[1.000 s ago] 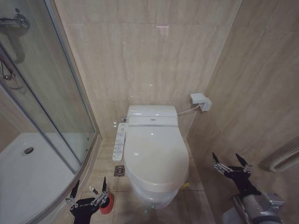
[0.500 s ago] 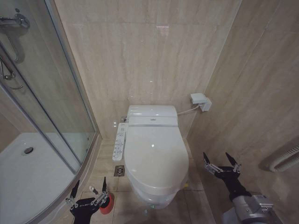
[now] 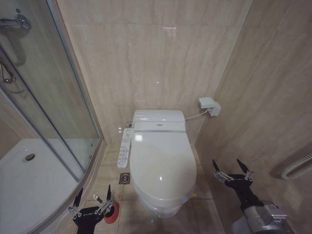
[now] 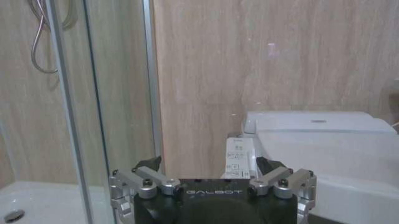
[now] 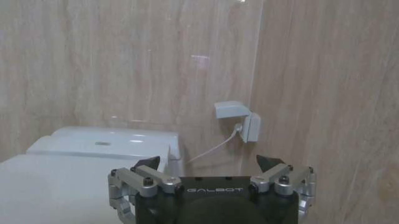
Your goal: Open the toilet lid, clean the toilet bowl with a toilet brush, close the toilet lid, and flush.
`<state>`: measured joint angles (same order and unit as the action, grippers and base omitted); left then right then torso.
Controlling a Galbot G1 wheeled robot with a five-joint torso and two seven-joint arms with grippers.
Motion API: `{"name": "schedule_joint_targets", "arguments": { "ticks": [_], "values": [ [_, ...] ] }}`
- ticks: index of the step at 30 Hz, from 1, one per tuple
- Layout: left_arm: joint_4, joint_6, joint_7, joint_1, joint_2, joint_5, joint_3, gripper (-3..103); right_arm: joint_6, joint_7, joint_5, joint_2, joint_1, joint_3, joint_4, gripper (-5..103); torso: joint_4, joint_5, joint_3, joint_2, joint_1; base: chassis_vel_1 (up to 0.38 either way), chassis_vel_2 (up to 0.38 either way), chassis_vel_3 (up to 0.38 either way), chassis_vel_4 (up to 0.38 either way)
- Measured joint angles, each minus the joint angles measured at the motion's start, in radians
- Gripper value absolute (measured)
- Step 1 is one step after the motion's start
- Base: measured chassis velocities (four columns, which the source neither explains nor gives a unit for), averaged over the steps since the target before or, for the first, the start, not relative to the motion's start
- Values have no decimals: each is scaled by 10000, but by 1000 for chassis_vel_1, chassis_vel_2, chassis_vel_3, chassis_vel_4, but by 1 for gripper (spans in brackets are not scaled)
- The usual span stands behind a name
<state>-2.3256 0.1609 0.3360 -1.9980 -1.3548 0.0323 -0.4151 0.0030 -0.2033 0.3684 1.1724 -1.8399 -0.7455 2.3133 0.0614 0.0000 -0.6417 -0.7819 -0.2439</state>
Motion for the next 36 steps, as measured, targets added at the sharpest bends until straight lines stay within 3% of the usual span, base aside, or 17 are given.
{"name": "schedule_joint_targets", "arguments": {
  "ticks": [36],
  "values": [
    [0,0,0,0,0,0,0,99,1079,-116,-1226,895,660,1328,-524,100,0,-1,0,-2,2,0,0,0,0]
  ]
}}
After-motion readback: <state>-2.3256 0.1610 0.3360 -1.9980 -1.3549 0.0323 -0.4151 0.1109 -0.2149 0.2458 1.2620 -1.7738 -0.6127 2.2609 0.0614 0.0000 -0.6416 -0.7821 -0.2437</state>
